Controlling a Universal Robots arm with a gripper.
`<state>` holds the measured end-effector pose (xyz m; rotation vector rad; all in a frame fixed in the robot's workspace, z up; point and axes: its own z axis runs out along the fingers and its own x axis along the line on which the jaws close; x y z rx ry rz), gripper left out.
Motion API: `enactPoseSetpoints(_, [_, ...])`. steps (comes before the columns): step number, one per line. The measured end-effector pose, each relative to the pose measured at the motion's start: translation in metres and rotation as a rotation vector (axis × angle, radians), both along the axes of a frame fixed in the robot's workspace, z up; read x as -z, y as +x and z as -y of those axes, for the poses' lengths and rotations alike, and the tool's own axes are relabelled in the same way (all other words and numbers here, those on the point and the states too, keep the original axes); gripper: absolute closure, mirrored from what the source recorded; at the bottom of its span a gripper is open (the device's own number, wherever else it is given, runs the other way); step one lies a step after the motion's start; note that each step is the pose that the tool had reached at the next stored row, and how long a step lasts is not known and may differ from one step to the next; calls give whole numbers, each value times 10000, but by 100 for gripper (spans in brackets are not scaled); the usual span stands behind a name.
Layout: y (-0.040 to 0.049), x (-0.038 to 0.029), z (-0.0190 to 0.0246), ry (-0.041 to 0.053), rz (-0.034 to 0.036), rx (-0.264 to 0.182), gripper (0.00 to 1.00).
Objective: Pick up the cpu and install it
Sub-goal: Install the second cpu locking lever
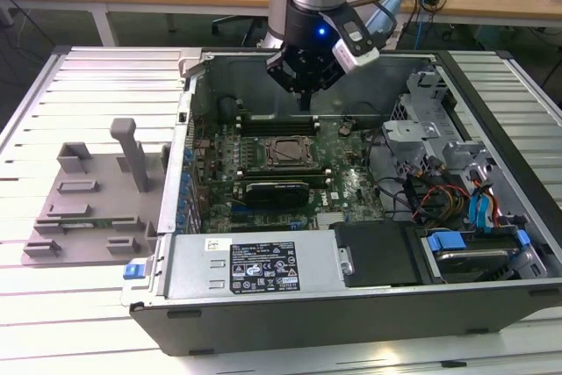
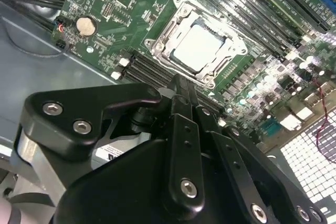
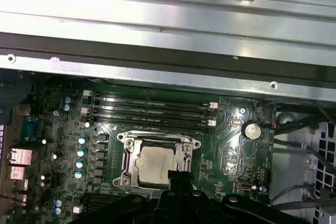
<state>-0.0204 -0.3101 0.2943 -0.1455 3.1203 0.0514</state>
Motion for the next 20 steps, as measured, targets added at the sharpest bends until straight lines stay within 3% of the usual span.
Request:
enactPoseSetpoints(2, [0,0,105,1,0,0,89])
enactPoseSetpoints(6, [0,0,176,0,0,1,89])
enactPoseSetpoints(8, [0,4,255,8,0,1,89])
enactPoseSetpoints(15, [0,13,361,36,0,1,89])
enactPoseSetpoints(20, [0,19,414,44,0,0,89])
